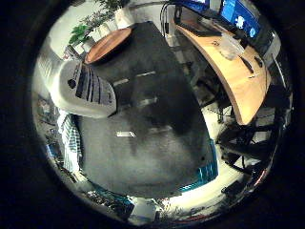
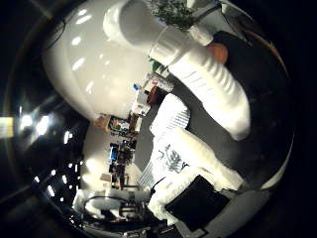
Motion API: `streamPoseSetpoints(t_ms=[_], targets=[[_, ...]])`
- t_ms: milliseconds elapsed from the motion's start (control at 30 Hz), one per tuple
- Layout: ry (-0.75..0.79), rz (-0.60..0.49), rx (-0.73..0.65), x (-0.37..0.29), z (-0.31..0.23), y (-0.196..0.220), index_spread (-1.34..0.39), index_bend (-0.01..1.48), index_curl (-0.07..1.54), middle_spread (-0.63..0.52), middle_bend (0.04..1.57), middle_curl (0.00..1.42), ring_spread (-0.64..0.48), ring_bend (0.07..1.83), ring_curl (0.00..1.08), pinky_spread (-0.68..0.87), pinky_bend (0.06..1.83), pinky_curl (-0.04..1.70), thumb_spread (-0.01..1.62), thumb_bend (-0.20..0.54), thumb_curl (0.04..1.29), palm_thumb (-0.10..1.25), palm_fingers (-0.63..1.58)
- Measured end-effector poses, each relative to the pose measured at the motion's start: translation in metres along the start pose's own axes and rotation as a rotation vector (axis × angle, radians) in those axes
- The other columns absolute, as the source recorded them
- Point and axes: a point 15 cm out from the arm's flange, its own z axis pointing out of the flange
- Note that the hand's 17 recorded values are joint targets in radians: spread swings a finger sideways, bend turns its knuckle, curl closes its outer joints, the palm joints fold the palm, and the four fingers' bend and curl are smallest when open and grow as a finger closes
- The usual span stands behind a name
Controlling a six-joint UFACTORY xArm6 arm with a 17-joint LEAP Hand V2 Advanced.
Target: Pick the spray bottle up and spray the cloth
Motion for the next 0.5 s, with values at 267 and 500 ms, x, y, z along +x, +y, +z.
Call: streamPoseSetpoints(t_ms=[267, 500], targets=[[-0.049, -0.025, 0.029, -0.021, 0.018, -0.016, -0.25, 0.15, 0.27, 0.06, 0.29, 0.37, 0.09, 0.35, 0.26, 0.32, 0.37, 0.29, 1.21, -0.015, 0.31, 0.64, 0.24], [-0.099, -0.042, 0.033, -0.032, 0.039, -0.018, -0.23, 0.15, 0.26, 0.07, 0.32, 0.38, 0.08, 0.42, 0.26, 0.27, 0.44, 0.30, 1.21, -0.015, 0.31, 0.64, 0.30]])
